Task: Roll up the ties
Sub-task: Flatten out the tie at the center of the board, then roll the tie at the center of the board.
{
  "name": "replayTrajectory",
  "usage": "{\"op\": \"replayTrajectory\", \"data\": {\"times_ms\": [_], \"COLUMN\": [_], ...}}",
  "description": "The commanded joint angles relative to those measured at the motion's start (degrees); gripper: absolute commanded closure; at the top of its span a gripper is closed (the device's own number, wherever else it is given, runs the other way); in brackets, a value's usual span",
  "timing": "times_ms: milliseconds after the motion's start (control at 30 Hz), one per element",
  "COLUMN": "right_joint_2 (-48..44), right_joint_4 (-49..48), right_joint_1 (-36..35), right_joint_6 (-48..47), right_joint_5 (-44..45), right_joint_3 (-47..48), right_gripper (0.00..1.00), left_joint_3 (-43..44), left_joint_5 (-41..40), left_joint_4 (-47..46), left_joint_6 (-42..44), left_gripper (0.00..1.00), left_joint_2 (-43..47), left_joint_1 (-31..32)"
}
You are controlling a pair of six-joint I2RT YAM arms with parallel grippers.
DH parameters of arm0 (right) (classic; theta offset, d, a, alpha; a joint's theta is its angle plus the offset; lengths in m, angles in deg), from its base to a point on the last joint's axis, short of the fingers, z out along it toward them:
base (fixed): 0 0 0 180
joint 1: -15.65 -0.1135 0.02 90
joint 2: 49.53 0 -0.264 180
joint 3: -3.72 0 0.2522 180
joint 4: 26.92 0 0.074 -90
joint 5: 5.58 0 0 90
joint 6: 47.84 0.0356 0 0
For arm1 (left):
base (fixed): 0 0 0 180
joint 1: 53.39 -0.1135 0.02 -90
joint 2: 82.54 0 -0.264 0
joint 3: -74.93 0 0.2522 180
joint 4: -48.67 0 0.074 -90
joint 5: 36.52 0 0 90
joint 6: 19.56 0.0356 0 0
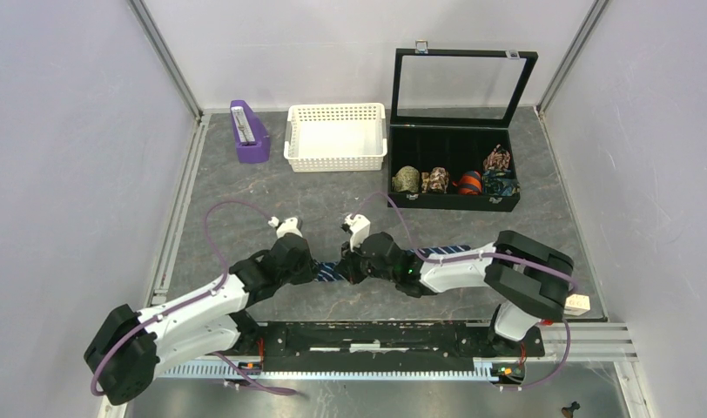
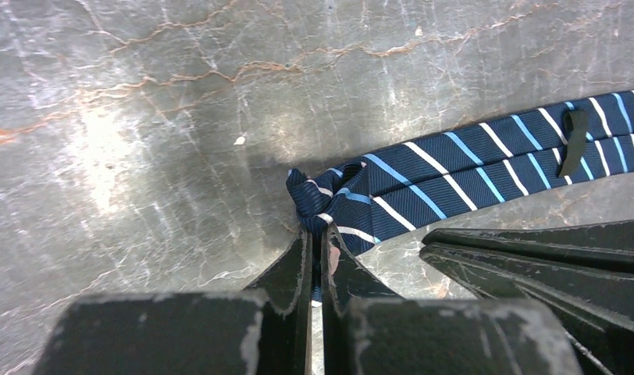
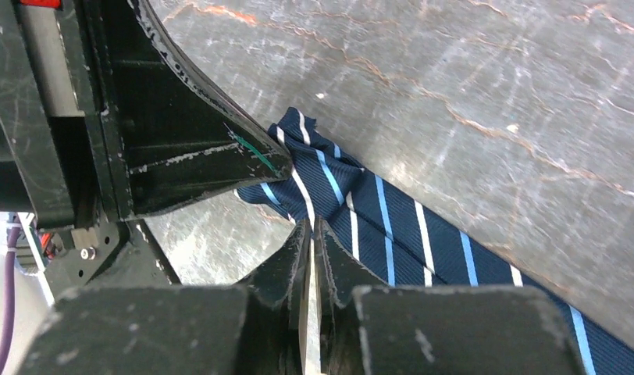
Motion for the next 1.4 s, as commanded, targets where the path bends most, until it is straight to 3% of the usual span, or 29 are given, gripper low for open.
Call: {"op": "replayTrajectory", "data": {"times_ms": [0, 667, 1100, 1367], "right_joint_2": [3.74, 15.83, 15.41, 14.86], "right_joint_4": [-2.32, -6.64, -8.21, -8.07], "right_joint_1": [-0.87, -2.26, -1.19, -1.05], "right_joint_6": [0.74, 2.70, 3.32, 3.35], "right_joint_5": [-1.63, -8.22, -7.80, -6.92], "right_joint_3": [4.49, 14.63, 10.62, 9.02], "right_gripper": [0.91, 0.96, 0.96, 0.96], "left_joint_3": [4.19, 16.53, 17.67, 19.58], "left_joint_5": [-3.30, -5.73, -13.06, -15.23], "left_joint_4": [6.86, 22.47, 23.83, 24.78], "left_joint_6": [4.49, 8.75, 2.80, 1.18], "left_gripper": [0.98, 0.97, 0.98, 0.98], "left_joint_2": [0.59, -5.47, -14.63, -15.06], "left_joint_1": [-0.11, -0.02, 3.87, 6.13]}}
